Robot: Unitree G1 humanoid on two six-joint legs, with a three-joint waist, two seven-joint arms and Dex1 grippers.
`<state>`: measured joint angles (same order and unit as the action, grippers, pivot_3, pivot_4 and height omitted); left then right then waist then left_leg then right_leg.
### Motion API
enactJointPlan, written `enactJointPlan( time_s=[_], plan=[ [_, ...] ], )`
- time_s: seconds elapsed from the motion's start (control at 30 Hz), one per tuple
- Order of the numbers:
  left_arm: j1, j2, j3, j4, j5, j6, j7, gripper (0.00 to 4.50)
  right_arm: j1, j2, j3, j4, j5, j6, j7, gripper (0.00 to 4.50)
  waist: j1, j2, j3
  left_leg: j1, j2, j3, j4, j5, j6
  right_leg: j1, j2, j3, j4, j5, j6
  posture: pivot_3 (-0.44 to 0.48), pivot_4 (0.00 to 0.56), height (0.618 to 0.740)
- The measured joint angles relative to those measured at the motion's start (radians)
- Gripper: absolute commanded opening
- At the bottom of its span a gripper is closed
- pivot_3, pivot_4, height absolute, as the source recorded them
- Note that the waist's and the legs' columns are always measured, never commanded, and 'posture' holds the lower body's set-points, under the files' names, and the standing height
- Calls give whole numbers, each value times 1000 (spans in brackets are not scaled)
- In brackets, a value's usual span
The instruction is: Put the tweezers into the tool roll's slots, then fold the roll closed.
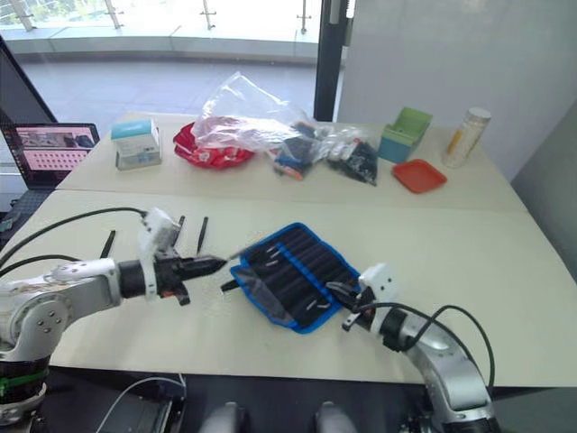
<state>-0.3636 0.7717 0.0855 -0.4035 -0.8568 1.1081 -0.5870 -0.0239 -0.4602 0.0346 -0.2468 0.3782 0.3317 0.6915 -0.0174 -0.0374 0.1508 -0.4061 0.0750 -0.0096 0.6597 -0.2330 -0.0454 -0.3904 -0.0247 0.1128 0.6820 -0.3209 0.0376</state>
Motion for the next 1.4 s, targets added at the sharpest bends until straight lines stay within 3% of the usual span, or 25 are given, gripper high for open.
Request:
enactJointPlan(
  time_s=[0.5,1.1,1.4],
  plan=[
    [-243,-67,-257,107,129,179,57,0,-20,26,27,47,-81,3,-73,20,3,0,0,0,-3,-1,0,0,0,2,0,3,0,0,0,0,150,717],
    [-336,-170,-359,206,281,152,24,0,-2,41,27,16,-88,21,-110,20,3,0,0,0,-4,-2,0,0,0,2,0,4,0,0,1,0,150,717],
    [-388,-243,-445,345,389,35,-26,0,1,38,34,-7,-94,52,-123,20,4,0,0,0,-5,-3,1,0,0,3,0,5,0,0,1,0,150,717]
  ],
)
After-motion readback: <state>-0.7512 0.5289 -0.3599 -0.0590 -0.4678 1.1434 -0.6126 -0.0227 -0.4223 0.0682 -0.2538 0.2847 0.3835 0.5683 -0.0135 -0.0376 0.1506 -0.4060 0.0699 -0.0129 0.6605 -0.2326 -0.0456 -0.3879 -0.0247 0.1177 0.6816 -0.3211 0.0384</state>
